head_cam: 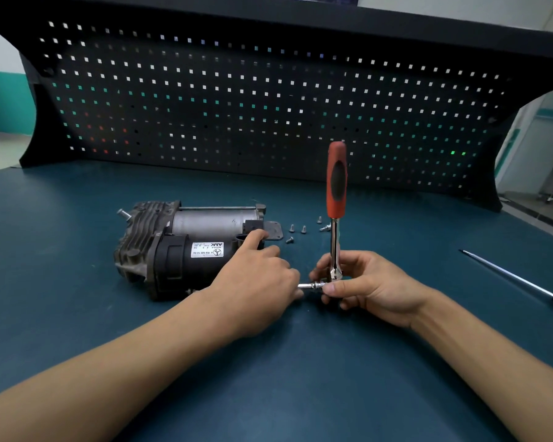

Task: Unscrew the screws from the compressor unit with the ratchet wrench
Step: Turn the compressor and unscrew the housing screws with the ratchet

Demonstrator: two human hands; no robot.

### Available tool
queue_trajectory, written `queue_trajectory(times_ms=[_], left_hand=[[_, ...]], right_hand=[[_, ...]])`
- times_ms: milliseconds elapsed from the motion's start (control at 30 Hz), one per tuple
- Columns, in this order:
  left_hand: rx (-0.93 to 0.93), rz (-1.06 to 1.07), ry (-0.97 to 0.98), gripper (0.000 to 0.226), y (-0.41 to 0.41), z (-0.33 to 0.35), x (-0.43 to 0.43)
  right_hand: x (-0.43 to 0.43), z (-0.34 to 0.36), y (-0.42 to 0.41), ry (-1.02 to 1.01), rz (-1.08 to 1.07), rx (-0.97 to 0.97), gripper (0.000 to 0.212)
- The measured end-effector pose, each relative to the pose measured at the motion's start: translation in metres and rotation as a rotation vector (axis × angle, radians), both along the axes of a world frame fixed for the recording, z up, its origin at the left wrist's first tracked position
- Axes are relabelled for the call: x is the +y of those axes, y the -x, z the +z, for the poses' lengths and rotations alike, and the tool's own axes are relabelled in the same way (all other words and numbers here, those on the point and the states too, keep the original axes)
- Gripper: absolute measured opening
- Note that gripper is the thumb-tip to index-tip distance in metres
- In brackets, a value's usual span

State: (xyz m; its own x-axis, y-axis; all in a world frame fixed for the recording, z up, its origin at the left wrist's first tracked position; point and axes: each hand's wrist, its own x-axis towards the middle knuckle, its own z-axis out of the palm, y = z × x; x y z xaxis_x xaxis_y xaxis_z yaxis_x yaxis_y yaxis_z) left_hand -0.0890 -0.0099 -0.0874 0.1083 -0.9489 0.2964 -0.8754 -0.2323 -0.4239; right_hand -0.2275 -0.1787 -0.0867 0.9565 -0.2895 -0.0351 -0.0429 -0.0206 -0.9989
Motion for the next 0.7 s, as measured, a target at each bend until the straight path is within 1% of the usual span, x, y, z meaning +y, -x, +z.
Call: queue_trajectory(times_ms=[267,433,600,700], left_hand=[[0.029,0.008,0.035,0.039,0.0008,0.0003,-0.0008],[0.036,0.021,0.039,0.040,0.0017,0.0010,-0.0005],[0.048,0.038,0.030,0.040,0.0029,0.0029,-0.0012],[0.050,0.048,0.032,0.040,0.0035,0.0037,-0.0016]], right_hand=[[0.0011,-0.0008,0.0003,0.023,-0.001,-0.012,0.033],[0.0008,-0.0005,0.0003,0.029,0.018,-0.021,0.028],[0.0007,-0.0009,-0.0006,0.016,0.020,-0.017,0.025],[0.0003,-0.0014,-0.0020,-0.001,0.001,-0.004,0.027]])
